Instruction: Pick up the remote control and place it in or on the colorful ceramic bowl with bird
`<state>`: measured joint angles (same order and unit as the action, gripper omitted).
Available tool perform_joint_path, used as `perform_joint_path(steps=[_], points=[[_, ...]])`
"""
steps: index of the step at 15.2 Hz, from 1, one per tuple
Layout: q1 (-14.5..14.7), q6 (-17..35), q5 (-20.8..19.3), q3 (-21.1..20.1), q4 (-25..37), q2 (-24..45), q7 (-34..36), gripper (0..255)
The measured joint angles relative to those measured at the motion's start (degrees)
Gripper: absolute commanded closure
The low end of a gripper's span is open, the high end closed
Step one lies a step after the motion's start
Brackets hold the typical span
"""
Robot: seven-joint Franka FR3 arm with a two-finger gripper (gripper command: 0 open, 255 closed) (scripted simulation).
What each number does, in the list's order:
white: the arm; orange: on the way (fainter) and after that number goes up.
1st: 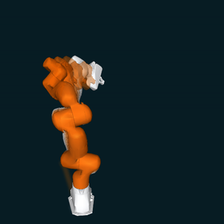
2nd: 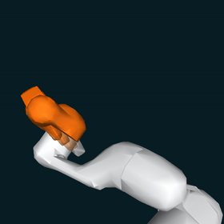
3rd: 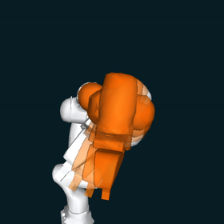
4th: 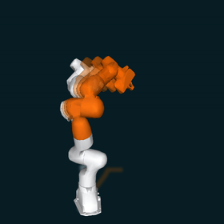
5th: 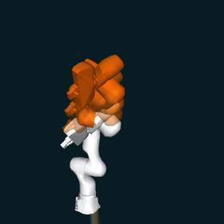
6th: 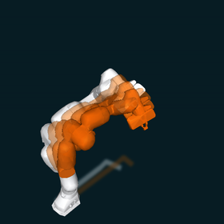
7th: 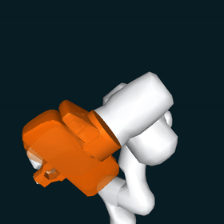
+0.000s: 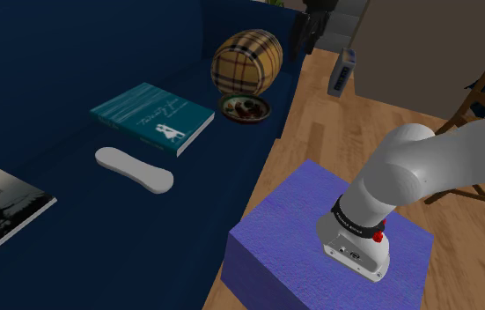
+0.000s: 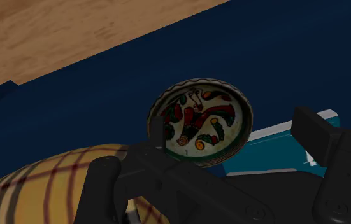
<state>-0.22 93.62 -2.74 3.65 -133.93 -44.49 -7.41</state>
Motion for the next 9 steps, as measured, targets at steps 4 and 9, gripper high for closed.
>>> perform_joint_path(steps=[4,9], points=[[1.1,2.2,1.2,-1.9,-0.8,1.5,1.6,0],[3.5,8.9,3.8,-6.3,-2.9,6.0,5.4,0]])
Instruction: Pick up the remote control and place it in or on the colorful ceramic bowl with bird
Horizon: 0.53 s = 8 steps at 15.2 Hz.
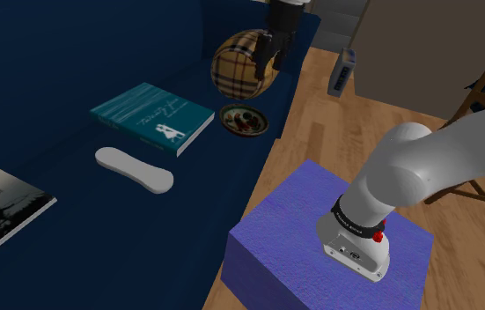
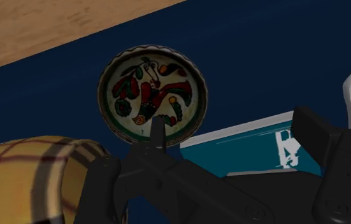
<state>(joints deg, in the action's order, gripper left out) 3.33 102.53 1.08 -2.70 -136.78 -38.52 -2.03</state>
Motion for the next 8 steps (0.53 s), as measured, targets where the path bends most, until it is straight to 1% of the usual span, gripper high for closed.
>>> perform_joint_path(steps=[6,8], points=[[2.7,7.8,2.2,-5.2,-0.6,6.9,4.2,0],[3.3,9.9,2.5,-6.8,0.7,10.1,5.5,0]])
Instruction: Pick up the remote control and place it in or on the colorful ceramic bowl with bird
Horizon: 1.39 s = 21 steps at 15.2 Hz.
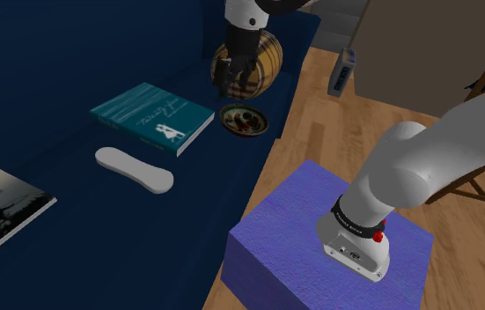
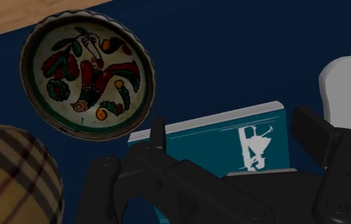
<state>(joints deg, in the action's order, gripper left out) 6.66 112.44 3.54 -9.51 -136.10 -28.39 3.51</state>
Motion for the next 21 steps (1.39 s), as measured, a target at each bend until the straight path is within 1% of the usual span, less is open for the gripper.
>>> perform_joint_path(steps=[6,11,14,15,19,21], points=[[2.0,6.4,0.0,-5.2,2.9,9.0,4.7,0],[3.1,11.3,-2.1,-9.0,7.0,18.0,9.1,0],[3.9,13.8,-4.3,-11.0,10.0,23.7,12.0,0],[4.3,14.1,-5.5,-11.7,12.1,26.3,13.4,0],[6.3,16.6,-9.6,-13.6,16.6,33.8,18.0,0],[7.8,16.7,-12.2,-14.1,20.6,38.5,20.5,0]])
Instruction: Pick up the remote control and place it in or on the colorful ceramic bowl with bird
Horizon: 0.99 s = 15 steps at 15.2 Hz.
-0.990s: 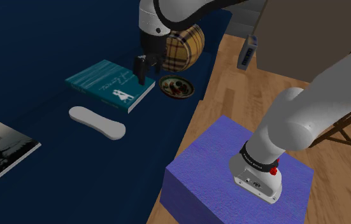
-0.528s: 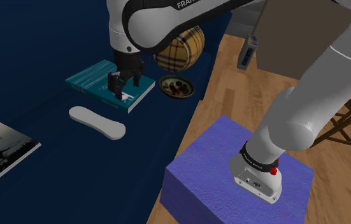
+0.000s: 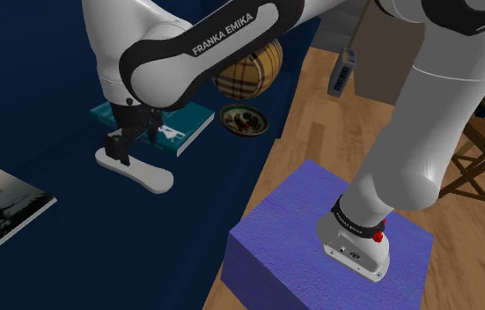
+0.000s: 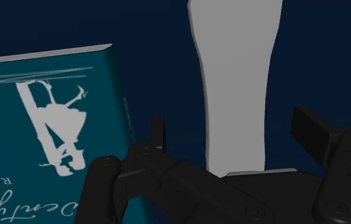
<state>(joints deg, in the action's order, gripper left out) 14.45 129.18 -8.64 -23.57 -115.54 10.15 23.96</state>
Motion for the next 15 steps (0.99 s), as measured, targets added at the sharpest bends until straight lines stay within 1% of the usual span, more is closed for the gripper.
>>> perform_joint_path(steps=[3,9,15], points=[[1.5,0.8,-2.1,-0.2,2.4,3.7,2.1,0],[1.9,4.4,-4.0,0.5,1.4,6.5,3.2,0],[2.0,4.9,-4.3,0.7,1.4,7.1,3.4,0]])
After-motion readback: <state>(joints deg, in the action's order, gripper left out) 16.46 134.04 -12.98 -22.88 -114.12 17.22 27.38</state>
